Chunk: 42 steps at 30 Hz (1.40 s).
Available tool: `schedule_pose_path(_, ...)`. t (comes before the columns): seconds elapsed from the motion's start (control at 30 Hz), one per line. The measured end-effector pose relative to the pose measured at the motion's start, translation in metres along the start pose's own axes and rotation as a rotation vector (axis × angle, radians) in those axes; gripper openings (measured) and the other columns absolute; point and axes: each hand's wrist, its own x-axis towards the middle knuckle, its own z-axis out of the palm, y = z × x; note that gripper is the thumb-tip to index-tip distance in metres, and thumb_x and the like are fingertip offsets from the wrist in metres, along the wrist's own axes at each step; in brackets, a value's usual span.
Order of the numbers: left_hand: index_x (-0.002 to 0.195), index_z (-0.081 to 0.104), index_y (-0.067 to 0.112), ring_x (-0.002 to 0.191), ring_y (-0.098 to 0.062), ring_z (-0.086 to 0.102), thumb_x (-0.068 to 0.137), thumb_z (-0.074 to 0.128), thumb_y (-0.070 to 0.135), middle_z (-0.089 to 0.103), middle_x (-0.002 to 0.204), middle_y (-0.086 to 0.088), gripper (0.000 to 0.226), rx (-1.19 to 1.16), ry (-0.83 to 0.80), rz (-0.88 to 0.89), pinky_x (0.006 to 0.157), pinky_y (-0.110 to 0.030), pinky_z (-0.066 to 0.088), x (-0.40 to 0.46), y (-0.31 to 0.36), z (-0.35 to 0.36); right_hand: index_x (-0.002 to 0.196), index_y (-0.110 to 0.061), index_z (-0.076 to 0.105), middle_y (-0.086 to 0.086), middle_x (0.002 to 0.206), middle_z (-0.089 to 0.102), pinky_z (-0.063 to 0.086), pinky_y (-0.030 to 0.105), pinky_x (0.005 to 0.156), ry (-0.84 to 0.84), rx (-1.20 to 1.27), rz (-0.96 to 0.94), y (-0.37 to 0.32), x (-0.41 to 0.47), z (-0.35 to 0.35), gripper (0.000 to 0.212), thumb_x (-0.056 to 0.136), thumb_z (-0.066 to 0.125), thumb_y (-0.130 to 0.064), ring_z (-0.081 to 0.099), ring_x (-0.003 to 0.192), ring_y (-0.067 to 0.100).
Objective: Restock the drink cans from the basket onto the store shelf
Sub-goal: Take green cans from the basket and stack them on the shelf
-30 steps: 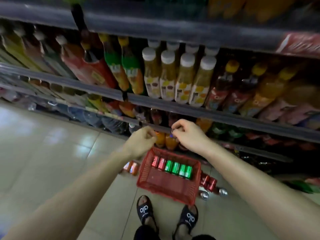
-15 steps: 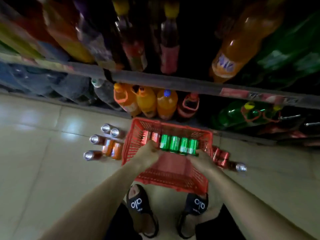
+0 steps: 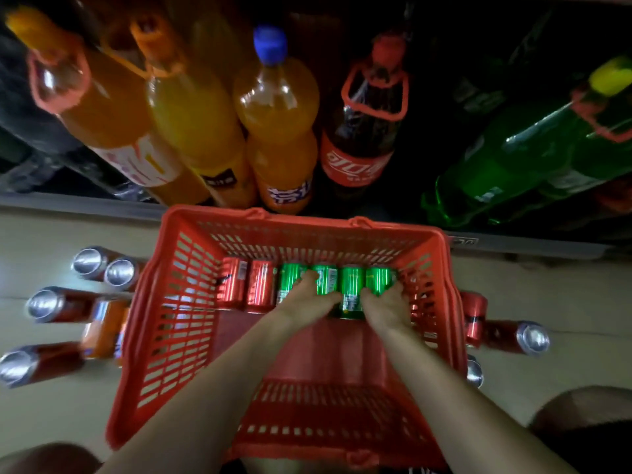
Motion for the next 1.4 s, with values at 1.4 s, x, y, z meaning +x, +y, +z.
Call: schedule_pose_path(1.4, 0.163, 0.024, 0.018, 0.151, -0.031, 0.035, 0.065, 0.065, 0.057, 0.029, 0.167, -0.013, 0.113, -0.094, 0.003, -0.092, 0.123, -0.046, 0.033, 0.018, -0.028, 0.032, 0.152, 0.000, 0.032, 0.019, 0.155, 0.032, 0.037, 0.046, 0.113, 0.119, 0.023, -0.028, 0.013, 0.009, 0.021, 0.095, 0.083, 0.074, -0.049, 0.030, 0.145, 0.040)
